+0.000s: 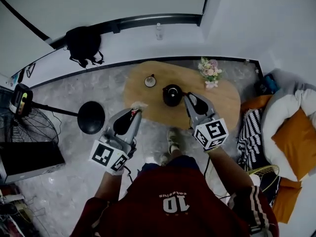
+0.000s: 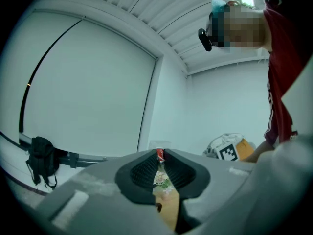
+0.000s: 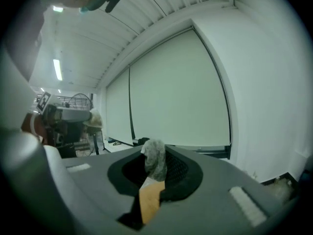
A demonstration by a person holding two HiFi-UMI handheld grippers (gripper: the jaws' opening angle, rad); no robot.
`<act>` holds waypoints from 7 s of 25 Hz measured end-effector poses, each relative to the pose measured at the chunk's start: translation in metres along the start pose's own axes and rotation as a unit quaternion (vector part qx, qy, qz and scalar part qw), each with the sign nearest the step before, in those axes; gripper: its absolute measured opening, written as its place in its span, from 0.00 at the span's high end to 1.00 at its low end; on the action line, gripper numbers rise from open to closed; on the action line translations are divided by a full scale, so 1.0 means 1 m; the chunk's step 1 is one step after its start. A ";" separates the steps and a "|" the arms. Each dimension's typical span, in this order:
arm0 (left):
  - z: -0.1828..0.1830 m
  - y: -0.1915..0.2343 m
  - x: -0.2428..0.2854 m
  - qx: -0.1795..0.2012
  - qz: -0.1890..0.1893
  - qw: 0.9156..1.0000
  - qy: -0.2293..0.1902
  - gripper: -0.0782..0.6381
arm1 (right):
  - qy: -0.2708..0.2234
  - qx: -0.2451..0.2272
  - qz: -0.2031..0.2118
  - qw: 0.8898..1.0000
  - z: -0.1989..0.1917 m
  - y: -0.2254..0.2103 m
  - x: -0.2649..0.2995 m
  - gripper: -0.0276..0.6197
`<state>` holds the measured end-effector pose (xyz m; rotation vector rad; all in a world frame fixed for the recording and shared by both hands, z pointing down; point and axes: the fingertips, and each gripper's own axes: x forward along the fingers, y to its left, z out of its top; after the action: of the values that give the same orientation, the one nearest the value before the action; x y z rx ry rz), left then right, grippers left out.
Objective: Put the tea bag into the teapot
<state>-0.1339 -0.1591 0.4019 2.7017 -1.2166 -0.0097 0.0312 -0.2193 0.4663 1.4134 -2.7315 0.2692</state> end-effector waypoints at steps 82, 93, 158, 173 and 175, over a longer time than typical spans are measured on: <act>0.025 -0.029 -0.073 0.034 -0.015 0.998 -0.047 0.83 | -0.030 -0.031 0.002 0.999 0.051 0.101 -0.084 0.73; 0.026 -0.056 -0.082 0.036 -0.031 0.997 -0.056 0.83 | -0.097 -0.044 -0.014 0.994 0.094 0.128 -0.146 0.91; -0.269 0.043 0.226 -0.001 -0.057 0.986 0.157 0.83 | -0.003 0.029 -0.063 0.998 -0.008 -0.092 -0.060 0.95; -0.385 0.082 0.256 -0.017 -0.018 0.965 0.260 0.83 | 0.026 0.046 -0.062 0.997 -0.044 -0.136 -0.041 0.95; -0.396 0.087 0.256 -0.018 -0.011 0.961 0.274 0.83 | 0.028 0.048 -0.060 0.997 -0.047 -0.140 -0.038 0.95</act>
<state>0.0038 -0.3429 0.8235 2.4327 -0.9954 0.6597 0.1659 -0.2596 0.5260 1.5611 -2.6092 0.4320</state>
